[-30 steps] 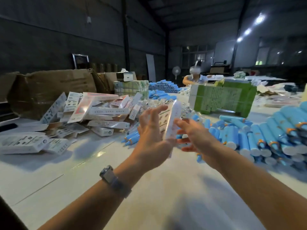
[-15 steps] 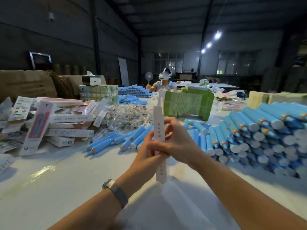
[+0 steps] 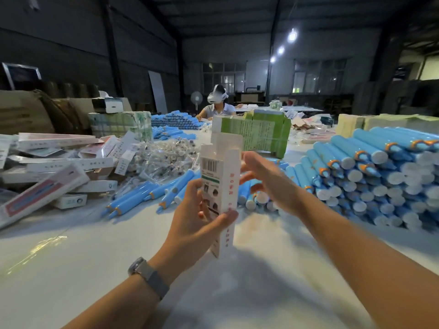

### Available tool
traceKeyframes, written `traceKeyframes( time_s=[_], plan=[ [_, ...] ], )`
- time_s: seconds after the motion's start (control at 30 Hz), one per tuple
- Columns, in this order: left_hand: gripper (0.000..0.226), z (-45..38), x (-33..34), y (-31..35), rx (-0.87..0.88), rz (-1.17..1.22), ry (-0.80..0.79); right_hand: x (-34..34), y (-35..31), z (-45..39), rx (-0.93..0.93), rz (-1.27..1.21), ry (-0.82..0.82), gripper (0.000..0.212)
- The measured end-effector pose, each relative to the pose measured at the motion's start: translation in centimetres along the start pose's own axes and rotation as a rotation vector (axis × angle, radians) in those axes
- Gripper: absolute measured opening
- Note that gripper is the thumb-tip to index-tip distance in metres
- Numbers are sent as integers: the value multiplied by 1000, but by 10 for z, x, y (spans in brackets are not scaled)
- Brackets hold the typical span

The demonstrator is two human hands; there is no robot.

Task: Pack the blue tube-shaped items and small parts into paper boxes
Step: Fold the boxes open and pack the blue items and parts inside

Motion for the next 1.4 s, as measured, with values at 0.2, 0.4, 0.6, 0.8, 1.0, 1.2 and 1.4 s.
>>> traceKeyframes(
  time_s=[0.2, 0.4, 0.6, 0.8, 1.0, 1.2, 1.4],
  plan=[
    [64, -1, -11, 7, 80, -170, 294, -22, 42, 2, 227, 1055, 52, 35],
    [74, 0, -10, 6, 67, -249, 261, -42, 35, 9, 394, 1142, 108, 28],
    [69, 0, -8, 8, 85, -276, 205, -36, 36, 10, 415, 1097, 101, 43],
    [37, 1, -12, 19, 107, -258, 197, -41, 23, 5, 394, 711, 313, 28],
    [26, -1, -20, 12, 55, -116, 193, -25, -40, -1, -15, -47, 508, 63],
    [19, -1, -19, 17, 94, -206, 205, -16, -96, 3, -373, -387, 437, 24],
    [15, 1, -13, 18, 110, -235, 154, -16, -117, 13, -585, -306, 485, 80]
  ],
)
Point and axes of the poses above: each hand's wrist, its own z-axis away from the middle knuckle, its own x-axis out of the palm, y = z × x, the point moved 6 cm from there along -z, towards the middle knuckle, and after that the axes turned 7 degrees about -x, right-handed, at the moved point
